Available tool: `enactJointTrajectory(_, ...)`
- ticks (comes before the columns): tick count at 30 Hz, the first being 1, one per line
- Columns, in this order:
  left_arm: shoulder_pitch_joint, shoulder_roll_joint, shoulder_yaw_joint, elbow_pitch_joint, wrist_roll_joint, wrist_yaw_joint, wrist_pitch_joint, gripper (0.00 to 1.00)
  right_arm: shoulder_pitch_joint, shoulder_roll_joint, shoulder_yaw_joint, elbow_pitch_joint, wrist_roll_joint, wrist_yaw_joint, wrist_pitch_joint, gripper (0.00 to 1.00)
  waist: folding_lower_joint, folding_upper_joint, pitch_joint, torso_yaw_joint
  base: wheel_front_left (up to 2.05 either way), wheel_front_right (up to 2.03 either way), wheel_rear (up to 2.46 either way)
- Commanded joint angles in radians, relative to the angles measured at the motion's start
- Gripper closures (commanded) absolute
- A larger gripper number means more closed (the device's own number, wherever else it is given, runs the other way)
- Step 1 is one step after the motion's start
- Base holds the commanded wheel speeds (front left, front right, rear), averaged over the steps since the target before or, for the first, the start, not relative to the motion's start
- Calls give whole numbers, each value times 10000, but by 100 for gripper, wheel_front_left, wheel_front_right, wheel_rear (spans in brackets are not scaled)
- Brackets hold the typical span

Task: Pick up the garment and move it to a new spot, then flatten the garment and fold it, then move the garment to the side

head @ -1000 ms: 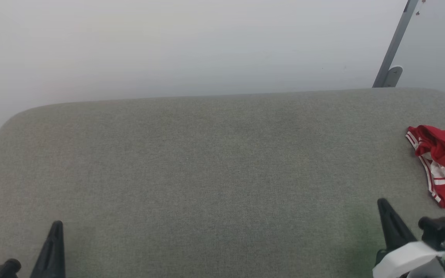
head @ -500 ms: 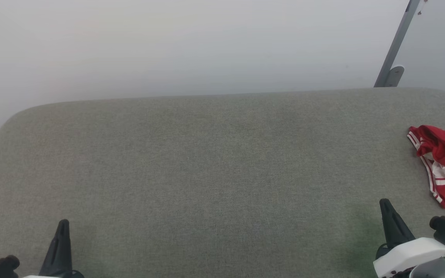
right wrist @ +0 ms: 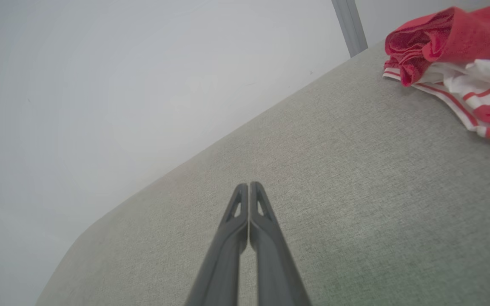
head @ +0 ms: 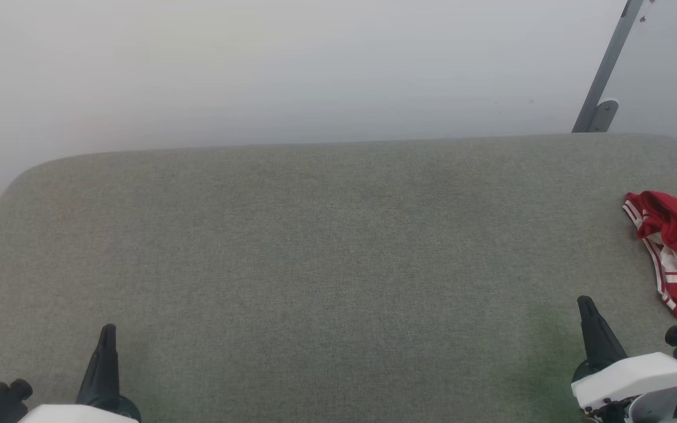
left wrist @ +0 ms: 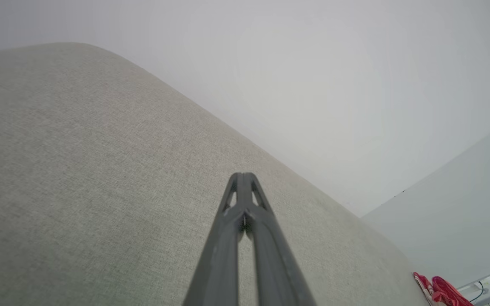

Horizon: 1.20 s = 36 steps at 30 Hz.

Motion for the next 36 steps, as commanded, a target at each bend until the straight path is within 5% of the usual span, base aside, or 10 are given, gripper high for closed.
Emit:
enactJointTrajectory(1, -324, 23, 28, -84, -398, -13, 95, 100, -290, 3, -89, -187, 377, -4, 116, 100, 0, -1, 4, 7, 0, 0, 0)
enactJointTrajectory(36, -1156, -557, -96, 346, -3928, -27, 1223, 100, -490, 526, -516, -547, 4229, -8, 1231, 100, 0, -1, 88, 143, 0, 0, 0)
